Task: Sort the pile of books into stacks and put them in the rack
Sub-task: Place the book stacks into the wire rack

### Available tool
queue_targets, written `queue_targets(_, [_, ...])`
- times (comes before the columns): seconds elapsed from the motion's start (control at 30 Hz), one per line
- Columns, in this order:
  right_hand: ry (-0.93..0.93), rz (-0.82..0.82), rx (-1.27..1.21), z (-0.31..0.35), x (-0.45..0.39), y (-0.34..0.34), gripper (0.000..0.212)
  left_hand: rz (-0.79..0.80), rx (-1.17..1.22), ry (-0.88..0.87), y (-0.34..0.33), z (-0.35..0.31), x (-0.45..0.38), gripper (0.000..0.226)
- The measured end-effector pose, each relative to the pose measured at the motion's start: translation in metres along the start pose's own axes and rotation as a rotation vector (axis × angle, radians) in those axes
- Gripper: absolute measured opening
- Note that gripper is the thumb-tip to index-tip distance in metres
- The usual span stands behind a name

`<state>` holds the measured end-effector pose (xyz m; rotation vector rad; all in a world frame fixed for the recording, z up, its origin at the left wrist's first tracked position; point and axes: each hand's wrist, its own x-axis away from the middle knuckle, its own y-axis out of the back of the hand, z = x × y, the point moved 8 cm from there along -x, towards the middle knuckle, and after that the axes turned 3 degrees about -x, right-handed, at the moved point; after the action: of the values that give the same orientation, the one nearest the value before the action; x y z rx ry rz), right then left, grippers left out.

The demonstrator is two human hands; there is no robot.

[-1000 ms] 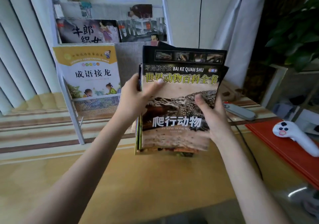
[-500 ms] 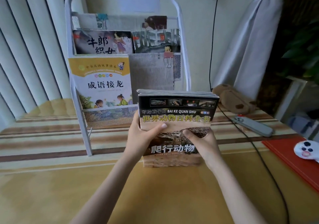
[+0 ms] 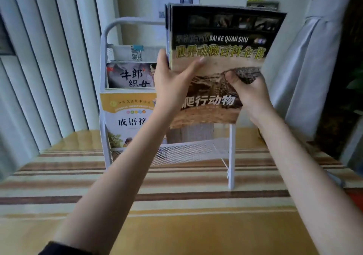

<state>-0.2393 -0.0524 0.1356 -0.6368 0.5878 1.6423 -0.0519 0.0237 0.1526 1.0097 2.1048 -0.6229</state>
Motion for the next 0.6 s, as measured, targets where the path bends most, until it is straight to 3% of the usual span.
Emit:
queue_targets(0.07, [-0.025,0.015,0.147,-0.012,-0.027,-0.002,0.029,0.076,-0.299,-0.062,-0.008,0.015,-0.024,0.048])
queue_targets(0.13, [-0.096,-0.006,0.317,-0.039,-0.039,0.000,0.034,0.131,-0.852,-0.203,-0.009,0.032,-0.031,0.060])
queue_targets(0.2, [-0.185,0.028,0.531,-0.072,-0.036,0.000,0.062,0.182,-1.175,-0.273,-0.006,0.049,-0.030,0.074])
queue_targets(0.3, [-0.122,0.140,0.777,-0.097,-0.027,-0.011,0.096,0.237,-1.245,-0.214,0.003,0.066,-0.035,0.096])
queue_targets(0.43, [-0.121,0.177,0.621,-0.108,-0.018,-0.014,0.127,0.209,-1.154,-0.227,0.002,0.060,-0.045,0.086])
queue_targets(0.5, [-0.023,0.137,0.620,-0.098,-0.019,-0.015,0.115,0.271,-1.230,-0.309,-0.009,0.060,-0.041,0.067])
queue_targets(0.6, [0.269,0.030,0.750,-0.057,-0.025,-0.027,0.078,0.294,-1.181,-0.368,-0.015,0.056,-0.041,0.057])
